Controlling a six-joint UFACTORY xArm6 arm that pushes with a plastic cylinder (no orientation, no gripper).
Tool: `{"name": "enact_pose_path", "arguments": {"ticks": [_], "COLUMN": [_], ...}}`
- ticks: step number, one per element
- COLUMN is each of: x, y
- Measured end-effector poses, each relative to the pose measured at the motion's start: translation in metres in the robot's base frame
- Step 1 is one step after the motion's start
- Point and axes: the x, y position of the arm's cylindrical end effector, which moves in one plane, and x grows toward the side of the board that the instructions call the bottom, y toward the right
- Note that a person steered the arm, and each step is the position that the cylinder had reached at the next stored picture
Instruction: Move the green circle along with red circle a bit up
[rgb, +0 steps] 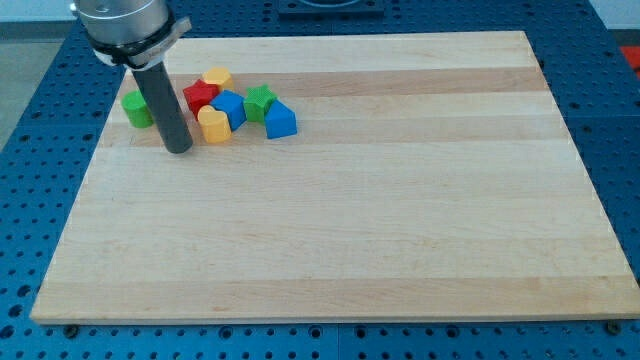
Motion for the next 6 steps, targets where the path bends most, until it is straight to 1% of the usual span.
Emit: {"name": "enact_pose_path", "arguments": {"ticks": [3, 4, 5, 6], "x": [-0.066, -0.06, -0.024, -0.009], "y": [-0.004, -0.004, -0.005, -0.031]}}
